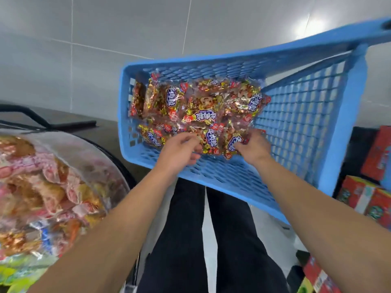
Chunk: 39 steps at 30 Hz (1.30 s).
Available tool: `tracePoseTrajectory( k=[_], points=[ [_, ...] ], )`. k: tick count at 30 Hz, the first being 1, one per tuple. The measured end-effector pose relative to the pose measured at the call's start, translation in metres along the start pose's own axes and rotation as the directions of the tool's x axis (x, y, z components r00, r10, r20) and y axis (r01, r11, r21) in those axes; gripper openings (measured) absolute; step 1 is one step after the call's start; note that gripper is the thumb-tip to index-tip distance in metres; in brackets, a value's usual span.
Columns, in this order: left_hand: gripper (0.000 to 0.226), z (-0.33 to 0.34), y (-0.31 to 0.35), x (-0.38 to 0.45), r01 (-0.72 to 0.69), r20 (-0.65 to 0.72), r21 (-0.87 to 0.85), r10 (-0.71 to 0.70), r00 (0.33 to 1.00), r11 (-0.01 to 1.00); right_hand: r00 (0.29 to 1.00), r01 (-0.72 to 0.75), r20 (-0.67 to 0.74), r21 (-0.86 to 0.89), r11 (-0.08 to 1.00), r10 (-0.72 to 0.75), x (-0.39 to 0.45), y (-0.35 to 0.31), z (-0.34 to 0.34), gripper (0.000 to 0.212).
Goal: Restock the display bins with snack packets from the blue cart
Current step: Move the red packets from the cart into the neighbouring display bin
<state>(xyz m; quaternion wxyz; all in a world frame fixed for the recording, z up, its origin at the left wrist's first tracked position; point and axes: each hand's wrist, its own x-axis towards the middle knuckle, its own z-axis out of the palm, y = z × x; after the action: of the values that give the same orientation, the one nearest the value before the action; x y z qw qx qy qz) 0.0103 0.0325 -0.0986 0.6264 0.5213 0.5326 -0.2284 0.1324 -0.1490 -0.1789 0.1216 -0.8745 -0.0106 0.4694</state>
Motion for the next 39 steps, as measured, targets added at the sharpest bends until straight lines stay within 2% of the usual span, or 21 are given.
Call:
tracePoseTrajectory(
  k=[2,5,8,10,14,17,19,21,23,24,26,28,30,32,34,35,37,39],
  points=[
    [0.012,0.000,-0.002,0.009,-0.012,0.011,0.003,0.012,1.000,1.000,0.999,-0.030,-0.013,0.009,1.000,0.030,0.006,-0.001,0.009,0.055],
    [0.010,0.000,-0.003,0.014,-0.041,0.011,-0.002,0.041,0.999,0.999,0.991,0.003,-0.131,0.162,0.987,0.019,-0.005,-0.004,0.002,0.028],
    [0.009,0.000,-0.001,0.011,-0.060,0.008,-0.018,0.060,0.998,0.998,0.961,0.108,-0.276,0.348,0.931,-0.009,-0.030,-0.008,-0.026,0.018],
    [0.010,-0.001,0.003,0.006,-0.082,0.005,-0.043,0.082,0.997,0.996,0.952,0.190,-0.297,0.401,0.896,-0.069,-0.047,-0.010,-0.049,0.015],
    [0.020,-0.009,0.016,-0.004,-0.143,0.003,-0.035,0.143,0.990,0.989,0.957,0.262,-0.202,0.296,0.919,-0.208,-0.071,-0.023,-0.091,0.021],
    [0.028,-0.015,0.027,-0.010,-0.241,0.078,0.029,0.238,0.968,0.970,0.949,0.299,0.020,0.258,0.919,-0.314,-0.077,-0.042,-0.105,0.014],
    [0.031,-0.018,0.033,-0.011,-0.311,0.175,0.141,0.285,0.942,0.940,0.900,0.342,0.186,0.261,0.903,-0.395,-0.078,-0.058,-0.102,0.014],
    [0.026,-0.020,0.037,-0.011,-0.372,0.258,0.269,0.306,0.917,0.889,0.846,0.365,0.258,0.356,0.860,-0.466,-0.078,-0.074,-0.090,0.014],
    [0.020,-0.027,0.036,-0.009,-0.352,0.264,0.284,0.280,0.923,0.892,0.835,0.340,0.244,0.474,0.812,-0.493,-0.073,-0.085,-0.074,0.012],
    [0.016,-0.032,0.033,-0.007,-0.311,0.242,0.237,0.255,0.936,0.920,0.847,0.317,0.228,0.508,0.801,-0.480,-0.068,-0.090,-0.066,0.011],
    [0.022,-0.045,0.024,-0.004,-0.266,0.138,0.170,0.244,0.960,0.949,0.908,0.234,0.165,0.563,0.793,-0.385,-0.053,-0.094,-0.045,0.008],
    [0.026,-0.059,0.011,-0.001,-0.218,-0.009,0.030,0.218,0.976,0.976,0.983,0.136,0.029,0.561,0.817,-0.183,-0.030,-0.092,-0.025,0.015],
    [0.026,-0.069,-0.001,0.000,-0.160,-0.128,-0.156,0.141,0.982,0.975,0.997,0.049,-0.068,0.468,0.882,-0.020,-0.011,-0.092,-0.009,0.026],
    [0.017,-0.076,-0.009,0.001,-0.127,-0.181,-0.251,0.082,0.980,0.960,0.999,-0.038,0.005,0.334,0.942,0.039,0.004,-0.093,0.005,0.043],
    [0.018,-0.079,-0.012,0.001,-0.105,-0.198,-0.289,0.047,0.979,0.951,0.995,-0.096,0.045,0.305,0.948,0.087,0.013,-0.096,0.013,0.064],
    [0.021,-0.079,-0.013,0.003,-0.100,-0.197,-0.297,0.041,0.979,0.950,0.994,-0.107,0.031,0.354,0.929,0.103,0.015,-0.098,0.013,0.062],
    [0.024,-0.080,-0.015,0.005,-0.105,-0.189,-0.271,0.054,0.980,0.957,0.993,-0.101,0.005,0.507,0.856,0.114,0.014,-0.097,0.009,0.046],
    [0.028,-0.079,-0.014,0.005,-0.133,-0.160,-0.220,0.098,0.982,0.966,0.993,-0.094,0.001,0.627,0.773,0.119,0.007,-0.089,0.001,0.047]
  ],
)
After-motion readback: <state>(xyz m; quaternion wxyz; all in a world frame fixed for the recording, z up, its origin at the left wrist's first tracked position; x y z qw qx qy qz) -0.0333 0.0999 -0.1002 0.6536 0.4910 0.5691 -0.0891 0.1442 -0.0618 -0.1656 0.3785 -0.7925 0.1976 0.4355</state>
